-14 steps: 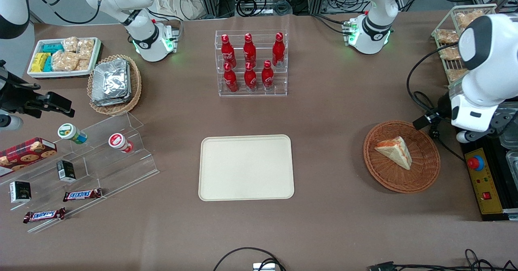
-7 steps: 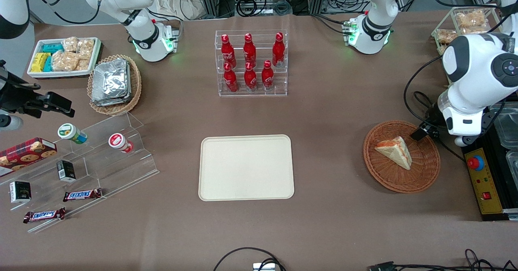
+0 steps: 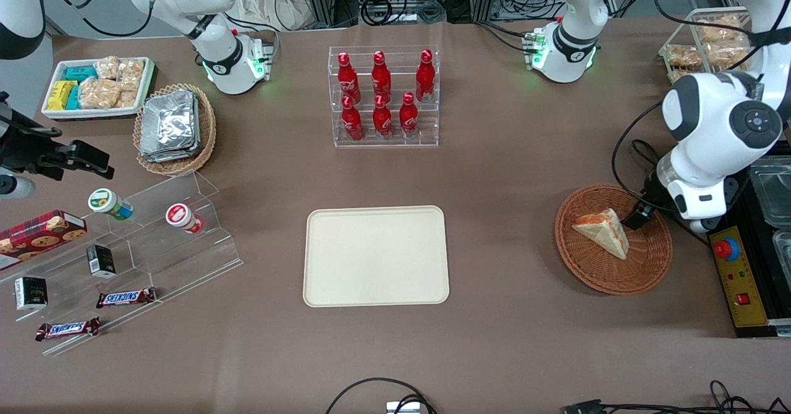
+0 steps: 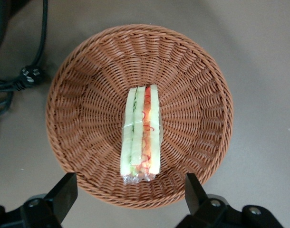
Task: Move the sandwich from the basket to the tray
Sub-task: 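Lower the open left gripper around the wrapped sandwich and close it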
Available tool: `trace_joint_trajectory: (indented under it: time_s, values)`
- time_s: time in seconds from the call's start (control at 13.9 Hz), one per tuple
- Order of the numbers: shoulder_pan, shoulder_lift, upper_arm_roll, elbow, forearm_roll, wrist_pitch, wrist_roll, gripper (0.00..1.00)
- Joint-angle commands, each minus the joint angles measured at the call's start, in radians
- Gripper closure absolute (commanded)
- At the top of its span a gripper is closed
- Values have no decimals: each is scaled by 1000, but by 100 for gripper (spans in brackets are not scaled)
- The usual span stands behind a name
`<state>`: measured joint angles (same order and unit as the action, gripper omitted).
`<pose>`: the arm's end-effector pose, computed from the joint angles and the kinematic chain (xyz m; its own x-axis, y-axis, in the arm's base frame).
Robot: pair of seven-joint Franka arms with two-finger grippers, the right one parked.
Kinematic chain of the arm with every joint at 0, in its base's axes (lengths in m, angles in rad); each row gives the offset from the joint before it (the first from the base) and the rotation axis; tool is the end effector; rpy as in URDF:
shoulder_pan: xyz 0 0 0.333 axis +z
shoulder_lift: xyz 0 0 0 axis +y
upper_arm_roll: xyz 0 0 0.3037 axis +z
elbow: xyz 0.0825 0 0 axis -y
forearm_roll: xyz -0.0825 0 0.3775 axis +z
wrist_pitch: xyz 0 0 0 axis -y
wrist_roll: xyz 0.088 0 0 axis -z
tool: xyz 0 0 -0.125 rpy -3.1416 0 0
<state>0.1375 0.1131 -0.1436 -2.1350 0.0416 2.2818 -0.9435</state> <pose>0.5543 -0.0013 0.3318 0.6116 0.7905 0.0336 0.7904 -0.6123 0.0186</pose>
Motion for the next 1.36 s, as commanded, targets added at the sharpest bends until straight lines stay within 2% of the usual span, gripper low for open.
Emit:
trace_joint_trajectory:
  time_s: [0.0, 0.43, 1.29]
  values:
    - [-1, 35, -7, -3, 6, 63, -89, 0]
    - [-4, 72, -13, -42, 7, 157, -170, 0]
    - [-9, 102, -11, -127, 11, 277, -176, 0]
